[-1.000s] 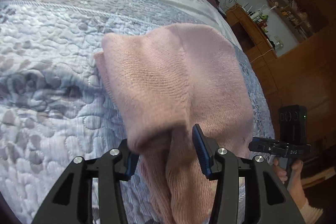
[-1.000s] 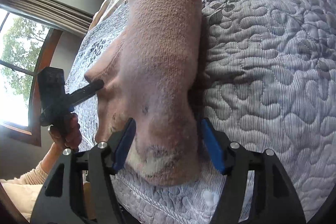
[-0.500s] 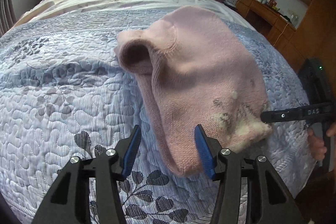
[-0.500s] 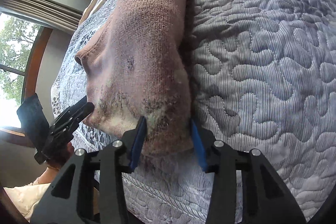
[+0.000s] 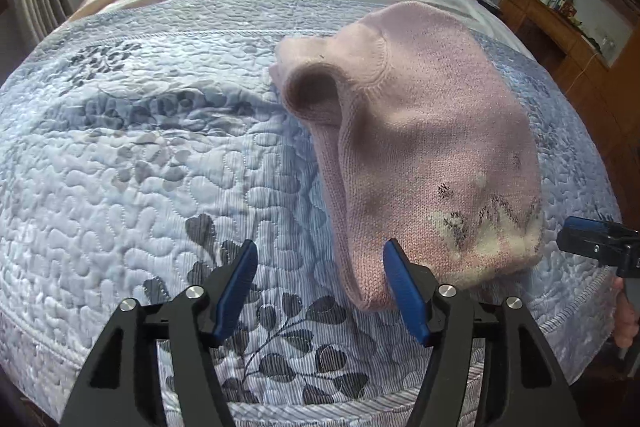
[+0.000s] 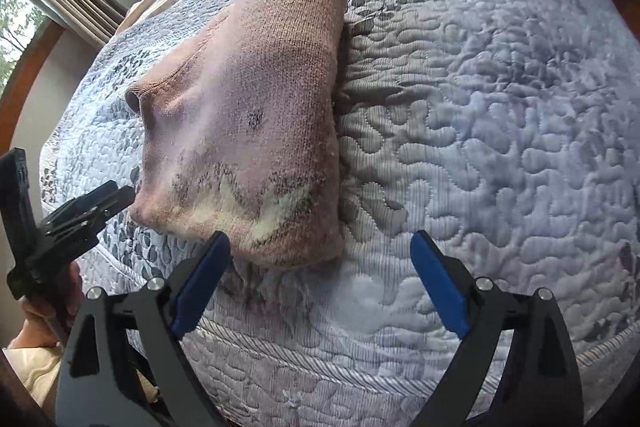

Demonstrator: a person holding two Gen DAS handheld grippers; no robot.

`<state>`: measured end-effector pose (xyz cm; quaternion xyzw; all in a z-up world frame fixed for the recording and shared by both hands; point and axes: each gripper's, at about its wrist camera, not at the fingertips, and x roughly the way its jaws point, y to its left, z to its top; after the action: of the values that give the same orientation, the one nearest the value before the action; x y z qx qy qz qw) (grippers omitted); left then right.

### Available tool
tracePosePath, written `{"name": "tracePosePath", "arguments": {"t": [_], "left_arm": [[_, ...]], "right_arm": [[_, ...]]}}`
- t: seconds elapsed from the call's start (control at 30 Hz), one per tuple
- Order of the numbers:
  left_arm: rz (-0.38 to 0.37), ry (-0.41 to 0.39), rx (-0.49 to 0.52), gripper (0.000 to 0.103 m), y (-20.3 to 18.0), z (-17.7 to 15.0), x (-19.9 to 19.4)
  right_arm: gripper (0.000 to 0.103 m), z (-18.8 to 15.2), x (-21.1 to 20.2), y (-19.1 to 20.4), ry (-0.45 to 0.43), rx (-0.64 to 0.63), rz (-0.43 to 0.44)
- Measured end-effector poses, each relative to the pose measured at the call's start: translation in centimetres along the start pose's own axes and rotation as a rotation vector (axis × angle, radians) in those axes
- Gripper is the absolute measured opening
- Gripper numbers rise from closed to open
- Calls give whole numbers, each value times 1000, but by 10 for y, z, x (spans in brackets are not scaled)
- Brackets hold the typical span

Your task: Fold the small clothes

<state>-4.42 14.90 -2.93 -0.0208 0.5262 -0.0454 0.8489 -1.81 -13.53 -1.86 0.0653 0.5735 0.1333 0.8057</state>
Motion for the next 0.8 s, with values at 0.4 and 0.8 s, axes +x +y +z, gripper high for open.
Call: {"name": "tracePosePath", "arguments": {"t": [0.4,0.8], "left_arm": [[134,-83,-9,82,-20,-23,-65],[185,-111,40,84,-37,-42,-91]], "right_arm": [[96,-41,-63,22,-78,-33,-169],[100,-66,-87,37,-95,-62,-291]]}}
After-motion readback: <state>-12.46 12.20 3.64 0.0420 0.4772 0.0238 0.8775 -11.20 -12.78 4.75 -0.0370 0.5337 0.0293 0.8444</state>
